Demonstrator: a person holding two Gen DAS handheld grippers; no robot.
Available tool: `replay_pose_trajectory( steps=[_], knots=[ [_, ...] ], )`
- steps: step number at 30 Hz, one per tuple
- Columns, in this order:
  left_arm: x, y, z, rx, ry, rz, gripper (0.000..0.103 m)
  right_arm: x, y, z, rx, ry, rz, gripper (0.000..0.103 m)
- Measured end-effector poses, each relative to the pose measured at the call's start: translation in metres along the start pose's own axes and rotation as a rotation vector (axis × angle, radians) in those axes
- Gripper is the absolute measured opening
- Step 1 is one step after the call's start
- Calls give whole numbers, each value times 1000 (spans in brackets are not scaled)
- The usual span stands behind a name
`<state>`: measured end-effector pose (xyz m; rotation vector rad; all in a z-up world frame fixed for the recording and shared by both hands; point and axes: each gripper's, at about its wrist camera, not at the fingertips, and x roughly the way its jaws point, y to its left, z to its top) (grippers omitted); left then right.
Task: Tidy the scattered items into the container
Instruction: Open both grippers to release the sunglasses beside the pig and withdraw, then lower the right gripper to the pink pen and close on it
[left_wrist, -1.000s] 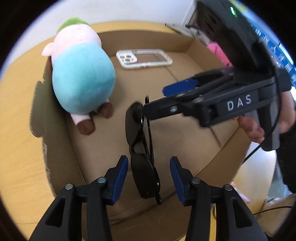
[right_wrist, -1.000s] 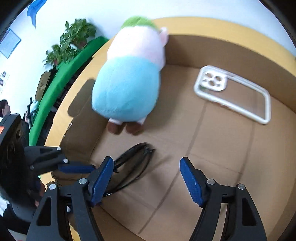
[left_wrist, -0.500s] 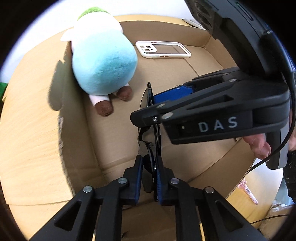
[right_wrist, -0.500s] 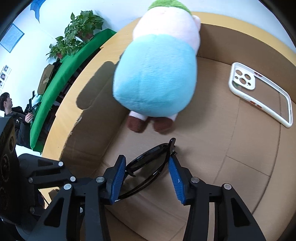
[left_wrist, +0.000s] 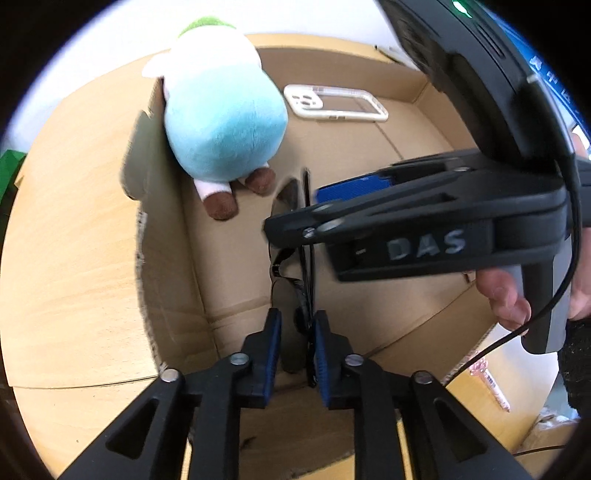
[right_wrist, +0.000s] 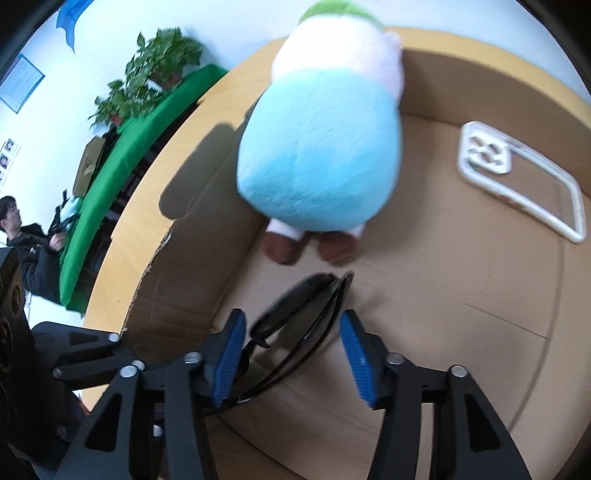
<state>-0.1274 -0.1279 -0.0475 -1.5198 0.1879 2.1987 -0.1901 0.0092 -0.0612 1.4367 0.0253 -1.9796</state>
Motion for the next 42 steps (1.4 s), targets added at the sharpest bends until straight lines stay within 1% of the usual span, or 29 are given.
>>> replay_pose_trajectory(
  steps=[1,2,3,4,5,6,7,8,11,13,16,22,28,38,42],
  knots=[
    [-5,-2,-1,-3,-22,8,26,-10,-1,-3,1,-30,-7,77],
    [-12,-3,-3,-11,-51,14,28,-23,0,-6,-2,-66,-23,85],
    [-18,-4,-5,-22,-79,18,33,-35,1,-10,-9,-103,-41,91],
    [-25,-6,-7,-36,-111,30,43,-47,3,-16,-19,-140,-64,94],
    [-33,-8,-10,-51,-151,53,49,-61,6,-24,-34,-184,-99,97],
    [-40,-11,-12,-64,-194,82,59,-73,9,-32,-49,-219,-135,98],
    [-47,-15,-14,-76,-235,106,61,-84,13,-41,-67,-250,-175,99],
    [-52,-19,-16,-87,-268,122,61,-94,16,-52,-84,-279,-217,99],
    [-68,-35,-22,-126,-368,123,63,-117,22,-82,-105,-329,-303,100],
    [-75,-47,-25,-142,-420,120,70,-129,17,-100,-99,-346,-335,100],
    [-77,-69,-27,-135,-469,138,70,-146,10,-122,-77,-364,-373,100],
    [-83,-101,-34,-109,-490,139,70,-167,2,-155,-44,-382,-399,100],
    [-84,-126,-44,-113,-501,148,70,-183,-5,-180,-39,-412,-415,100],
    [-78,-153,-58,-115,-510,143,70,-196,-15,-215,-23,-435,-392,100],
    [-68,-160,-70,-114,-485,119,70,-192,-18,-239,-38,-407,-383,100]
  ],
)
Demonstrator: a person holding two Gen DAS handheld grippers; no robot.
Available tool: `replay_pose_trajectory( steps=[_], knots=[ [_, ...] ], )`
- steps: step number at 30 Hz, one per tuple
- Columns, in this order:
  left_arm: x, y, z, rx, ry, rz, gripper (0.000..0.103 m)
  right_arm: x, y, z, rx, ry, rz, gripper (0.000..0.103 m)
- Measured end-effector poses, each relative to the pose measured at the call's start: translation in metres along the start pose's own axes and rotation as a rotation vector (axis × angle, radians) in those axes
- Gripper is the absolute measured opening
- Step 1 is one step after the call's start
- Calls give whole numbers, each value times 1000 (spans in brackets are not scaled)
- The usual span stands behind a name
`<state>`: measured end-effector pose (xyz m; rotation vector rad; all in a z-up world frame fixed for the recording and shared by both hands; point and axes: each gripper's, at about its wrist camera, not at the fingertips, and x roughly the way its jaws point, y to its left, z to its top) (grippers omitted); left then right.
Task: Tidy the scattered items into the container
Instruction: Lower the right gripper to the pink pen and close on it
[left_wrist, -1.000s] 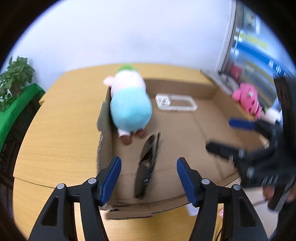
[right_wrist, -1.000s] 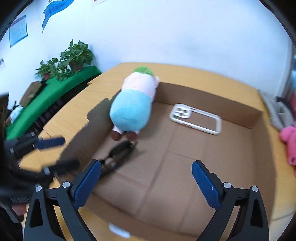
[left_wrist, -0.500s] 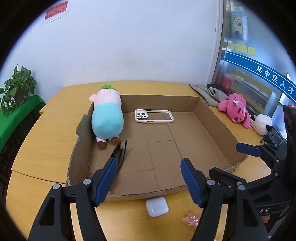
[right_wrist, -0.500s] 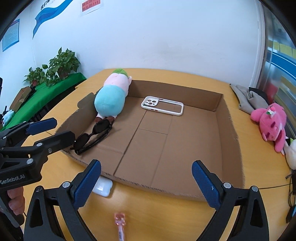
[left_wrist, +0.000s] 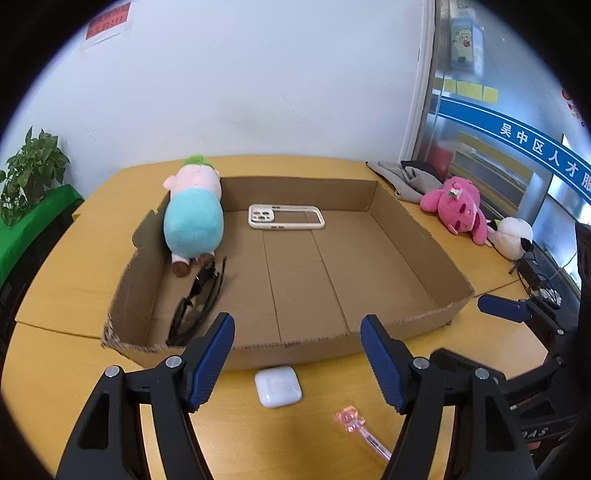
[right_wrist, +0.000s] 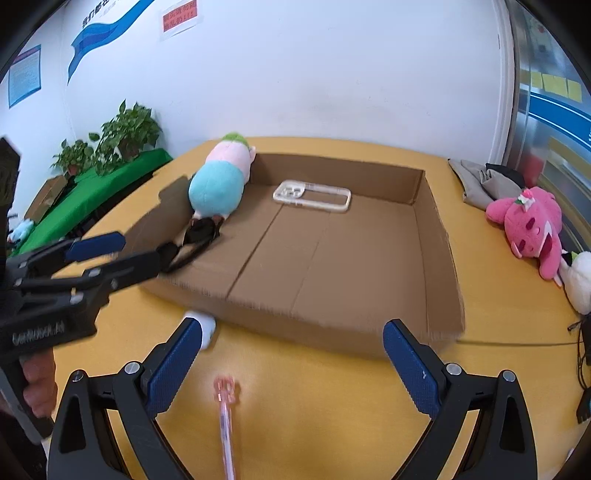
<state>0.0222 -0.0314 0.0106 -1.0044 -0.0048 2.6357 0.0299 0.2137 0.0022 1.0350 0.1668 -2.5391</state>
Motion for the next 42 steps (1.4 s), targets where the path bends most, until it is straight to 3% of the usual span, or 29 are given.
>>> replay_pose_trajectory(
  steps=[9,13,16,19,24,25,27,29,30,42],
  knots=[
    [32,1,-49,-77,186,-68,70,23,23,-96,-22,230,106,100],
    [50,-7,-61,-118,270,-130,70,27,34,-118,-28,255,91,98],
    [63,-16,-68,-141,325,-186,70,26,38,-126,-26,266,74,91],
    [78,-22,-75,-159,380,-206,70,25,44,-127,-65,271,43,78],
    [84,-31,-75,-119,387,-169,66,23,48,-129,-84,269,18,50],
    [84,-32,-74,-113,389,-159,61,23,48,-129,-85,269,19,46],
    [85,-35,-74,-100,392,-149,49,21,49,-126,-87,267,27,24],
    [86,-35,-73,-98,401,-159,35,20,53,-125,-86,270,57,13],
    [87,-35,-73,-101,406,-168,28,21,55,-124,-88,272,73,11],
    [79,-36,-63,-120,394,-187,20,11,57,-117,-49,236,141,13]
  ],
)
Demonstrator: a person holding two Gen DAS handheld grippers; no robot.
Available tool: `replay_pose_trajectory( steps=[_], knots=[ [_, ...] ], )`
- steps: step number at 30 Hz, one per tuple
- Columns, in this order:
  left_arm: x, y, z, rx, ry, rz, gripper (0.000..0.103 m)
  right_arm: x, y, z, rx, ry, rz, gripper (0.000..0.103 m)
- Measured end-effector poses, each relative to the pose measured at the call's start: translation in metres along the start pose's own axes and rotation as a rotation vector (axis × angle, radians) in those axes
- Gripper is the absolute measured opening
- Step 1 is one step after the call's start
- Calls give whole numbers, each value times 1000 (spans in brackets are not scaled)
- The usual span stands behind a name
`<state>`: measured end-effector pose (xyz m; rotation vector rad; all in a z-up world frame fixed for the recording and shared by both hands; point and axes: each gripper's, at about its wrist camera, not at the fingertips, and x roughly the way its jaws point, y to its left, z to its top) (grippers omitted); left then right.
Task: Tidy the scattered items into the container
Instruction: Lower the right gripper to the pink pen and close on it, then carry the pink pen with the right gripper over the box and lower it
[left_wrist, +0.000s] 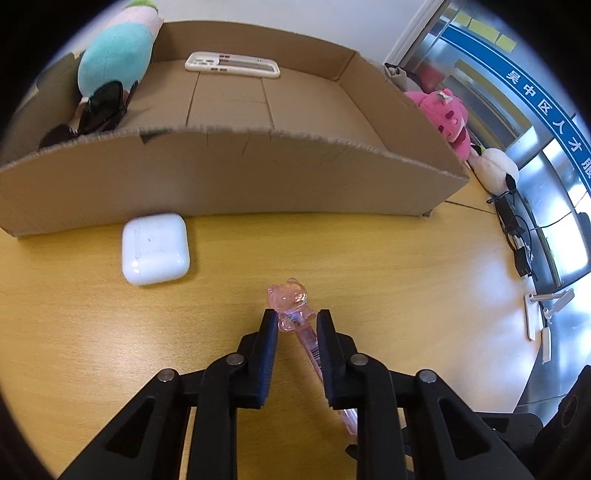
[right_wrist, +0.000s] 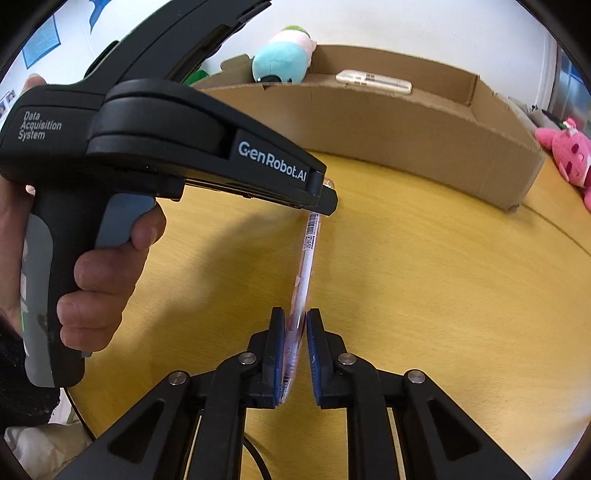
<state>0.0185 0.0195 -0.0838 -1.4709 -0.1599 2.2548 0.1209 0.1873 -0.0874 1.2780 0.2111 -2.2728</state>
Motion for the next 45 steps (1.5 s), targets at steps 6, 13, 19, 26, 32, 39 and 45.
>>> replay_pose_trajectory(
  steps=[6,13,19,26,32,39,45],
  knots=[
    [-31,-8,23,17,-59,6,20,-20,0,21,2,-68,16,13],
    [-73,-23,70,70,-159,16,20,-49,-10,64,11,-164,29,12],
    [-102,-26,111,115,-221,18,20,-67,-17,106,-2,-228,19,12],
    [-118,-23,156,131,-248,27,20,-68,-26,161,-20,-251,34,12],
    [-125,-20,189,144,-274,30,19,-69,-31,194,-39,-259,14,12],
    [-114,-3,226,133,-264,24,19,-57,-44,231,-17,-248,37,12],
    [-83,14,256,140,-212,49,19,-24,-60,257,12,-205,72,12]
  ],
)
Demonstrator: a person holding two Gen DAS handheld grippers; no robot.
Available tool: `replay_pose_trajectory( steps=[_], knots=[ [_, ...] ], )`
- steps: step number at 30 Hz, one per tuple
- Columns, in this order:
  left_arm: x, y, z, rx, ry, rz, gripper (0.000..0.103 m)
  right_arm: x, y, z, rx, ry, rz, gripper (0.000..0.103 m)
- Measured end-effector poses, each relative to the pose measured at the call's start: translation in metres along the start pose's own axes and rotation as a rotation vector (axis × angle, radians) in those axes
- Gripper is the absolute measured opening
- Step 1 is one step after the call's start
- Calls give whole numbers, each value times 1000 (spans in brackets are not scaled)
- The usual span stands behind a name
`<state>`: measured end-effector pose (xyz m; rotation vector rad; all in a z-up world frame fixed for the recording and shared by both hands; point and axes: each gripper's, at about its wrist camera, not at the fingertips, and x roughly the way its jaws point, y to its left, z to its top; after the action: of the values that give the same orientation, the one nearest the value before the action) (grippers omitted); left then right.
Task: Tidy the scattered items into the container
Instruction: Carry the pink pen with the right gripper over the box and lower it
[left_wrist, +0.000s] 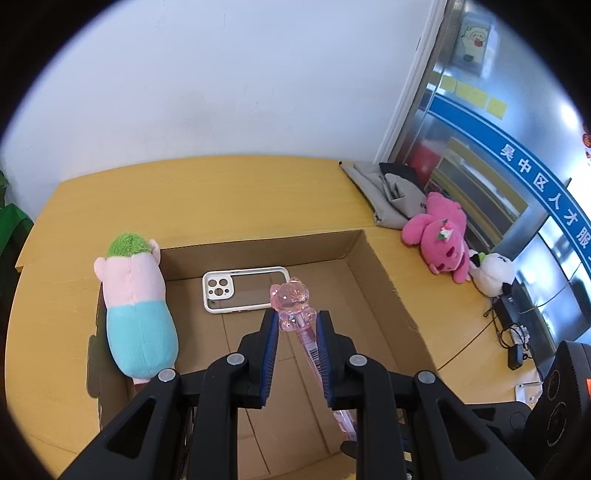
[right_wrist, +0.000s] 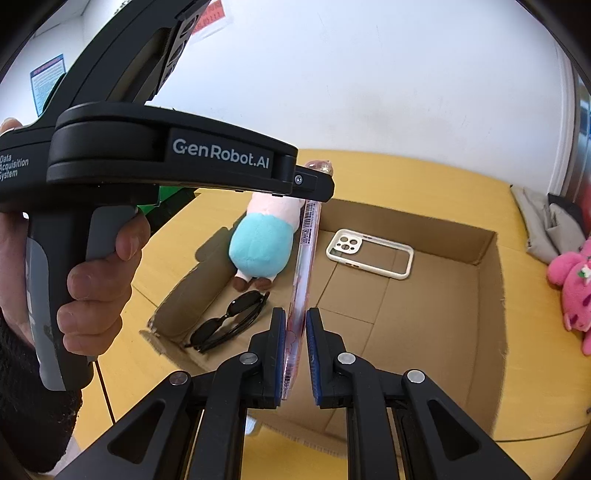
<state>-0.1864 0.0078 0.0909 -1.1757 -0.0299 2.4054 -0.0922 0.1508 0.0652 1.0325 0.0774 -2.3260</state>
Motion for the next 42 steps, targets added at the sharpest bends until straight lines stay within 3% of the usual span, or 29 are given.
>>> replay_pose_trajectory(
  steps=[11,19,27,34,42],
  knots=[
    [97,48,-2,-89,199,-41,19,87,-42,-1,110,174,55,12],
    [148,58,-18,-116,319,-38,19,133,-60,-14,191,320,80,12],
    [173,56,-30,-105,378,-26,19,158,-75,-26,269,421,90,12],
    [188,58,-41,-106,422,-11,19,166,-74,-35,277,455,63,12],
    [187,56,-44,-108,398,-28,21,168,-75,-39,289,470,37,13]
  ],
)
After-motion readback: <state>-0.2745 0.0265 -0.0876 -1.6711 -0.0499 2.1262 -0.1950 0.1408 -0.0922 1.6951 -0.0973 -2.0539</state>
